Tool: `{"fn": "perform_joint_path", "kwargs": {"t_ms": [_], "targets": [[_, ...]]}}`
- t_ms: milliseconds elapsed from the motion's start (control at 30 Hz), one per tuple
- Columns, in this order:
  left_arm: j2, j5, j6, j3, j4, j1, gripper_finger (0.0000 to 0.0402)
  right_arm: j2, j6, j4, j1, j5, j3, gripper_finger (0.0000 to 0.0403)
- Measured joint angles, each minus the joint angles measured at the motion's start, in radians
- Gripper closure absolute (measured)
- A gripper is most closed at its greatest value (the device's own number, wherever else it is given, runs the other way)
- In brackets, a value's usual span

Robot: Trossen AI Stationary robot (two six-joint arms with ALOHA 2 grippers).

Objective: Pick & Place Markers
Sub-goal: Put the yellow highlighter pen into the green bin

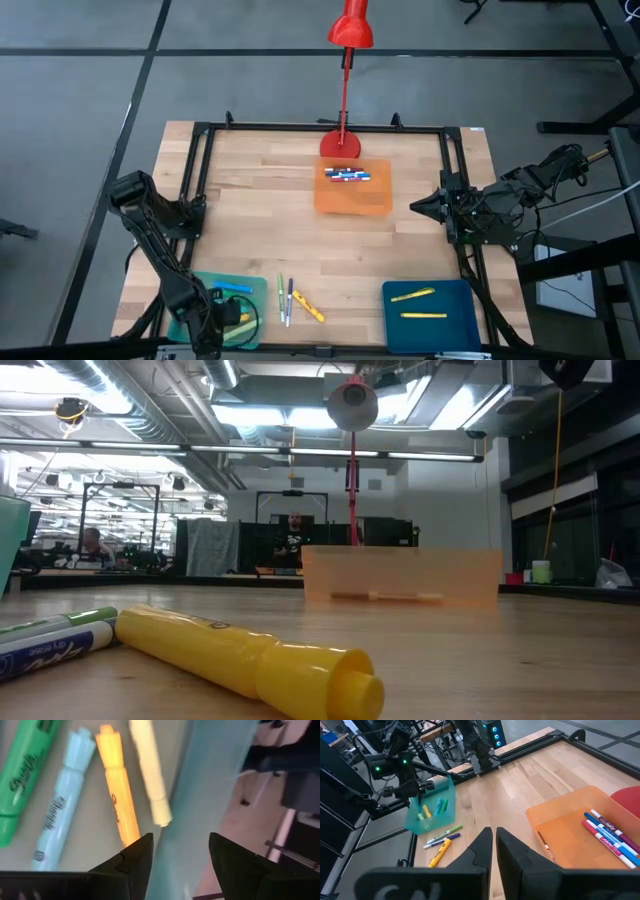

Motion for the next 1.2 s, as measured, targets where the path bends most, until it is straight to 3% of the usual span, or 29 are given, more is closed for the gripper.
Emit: {"fn": "perform_joint_path", "kwargs": {"t_ms": [467, 900, 1200], "targets": [[-0.15, -0.017, 0.13, 0.0, 0.028, 0.189, 0.0249, 0.0, 0.0, 0.0, 0.0, 0.0, 0.0, 0.0377], [-0.167, 0.003, 0.441, 0.002, 0.271, 0.422, 0.0281, 0.0, 0.001, 0.0, 0.0, 0.0, 0.0, 0.0377], [-0.166, 0.007, 0.704, 0.114, 0.279, 0.544, 0.0306, 0.0, 0.006, 0.001, 0.0, 0.0, 0.0, 0.0377]]}}
